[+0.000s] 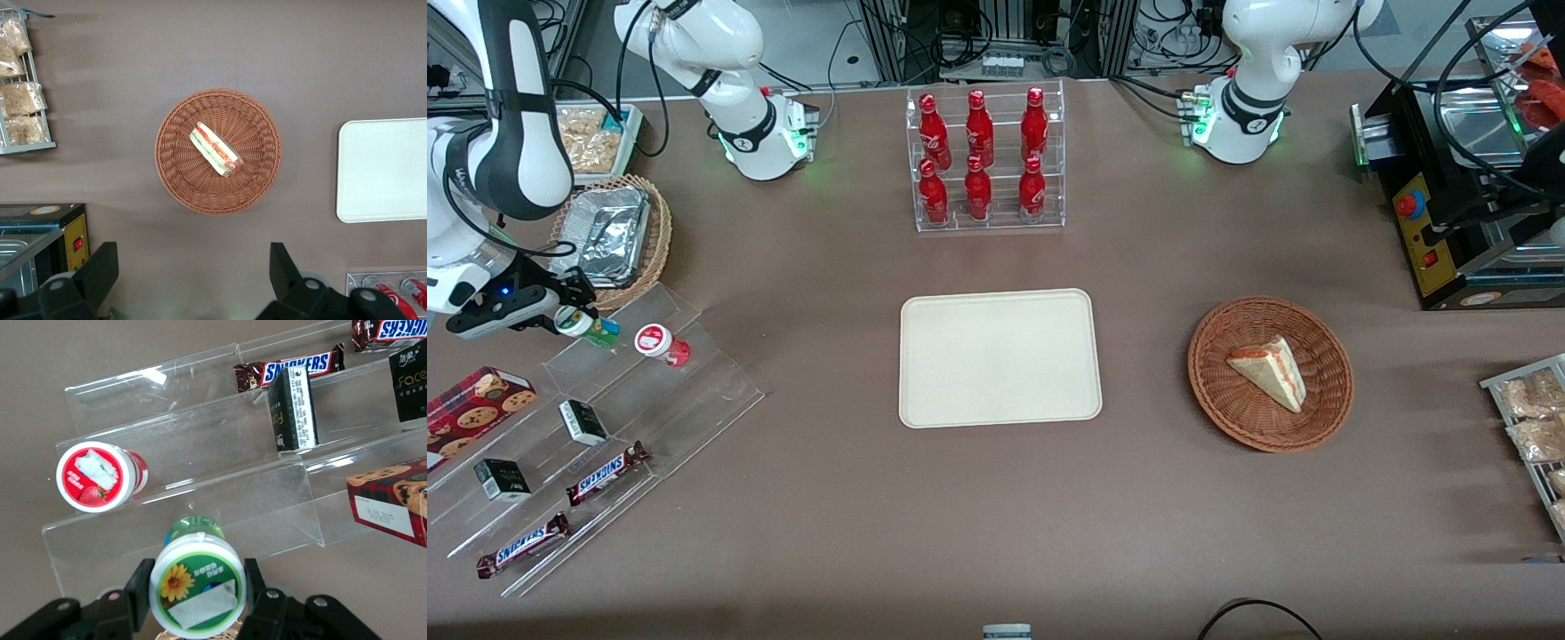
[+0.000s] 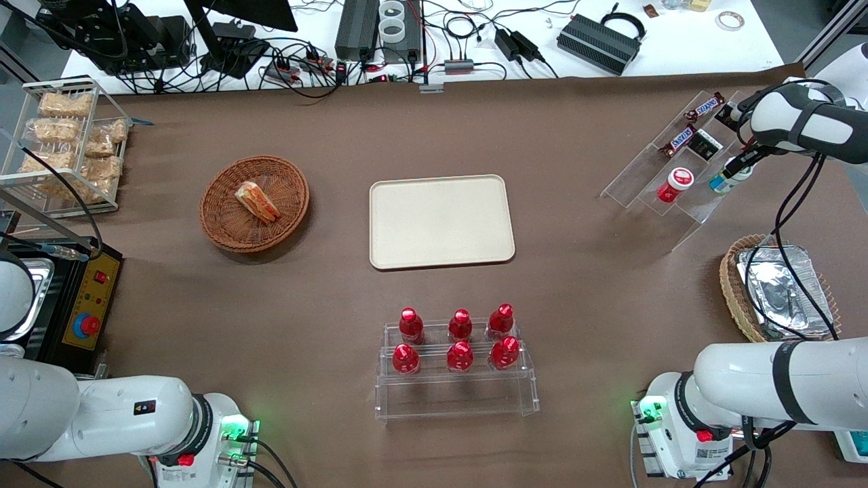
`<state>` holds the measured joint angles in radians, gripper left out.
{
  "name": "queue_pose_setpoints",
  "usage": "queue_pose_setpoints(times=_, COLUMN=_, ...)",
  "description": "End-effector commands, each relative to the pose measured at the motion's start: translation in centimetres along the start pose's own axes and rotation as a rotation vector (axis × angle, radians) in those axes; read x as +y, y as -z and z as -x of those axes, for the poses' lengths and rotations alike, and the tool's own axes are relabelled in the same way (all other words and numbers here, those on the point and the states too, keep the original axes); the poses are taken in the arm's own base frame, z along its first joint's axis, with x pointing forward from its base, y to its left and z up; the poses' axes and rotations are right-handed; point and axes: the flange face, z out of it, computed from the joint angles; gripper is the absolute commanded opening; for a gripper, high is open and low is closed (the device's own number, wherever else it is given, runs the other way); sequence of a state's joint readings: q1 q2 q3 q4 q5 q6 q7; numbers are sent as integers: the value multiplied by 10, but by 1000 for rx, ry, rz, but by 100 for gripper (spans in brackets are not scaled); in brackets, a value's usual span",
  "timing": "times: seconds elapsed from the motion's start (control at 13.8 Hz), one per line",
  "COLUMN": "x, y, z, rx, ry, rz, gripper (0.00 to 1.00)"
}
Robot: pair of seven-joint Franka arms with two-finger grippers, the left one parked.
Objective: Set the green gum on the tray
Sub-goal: 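Close the right gripper around the green-lidded gum bottle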
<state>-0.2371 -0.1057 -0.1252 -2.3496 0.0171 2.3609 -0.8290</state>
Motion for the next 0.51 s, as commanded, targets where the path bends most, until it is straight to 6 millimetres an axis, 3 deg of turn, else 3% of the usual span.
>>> queue_pose_setpoints(times=0.0, x=-1, y=8, z=-3, rx=11, ry=-4, rz=-11, gripper=0)
queue_pose_setpoints(times=0.14, x=2, y=23, z=-9, rx=-1, ry=0, rz=-27, gripper=0)
queue_pose_setpoints(times=0.43, x=0, y=72, z=-36, rx=4, ry=24, rz=-69, gripper=0)
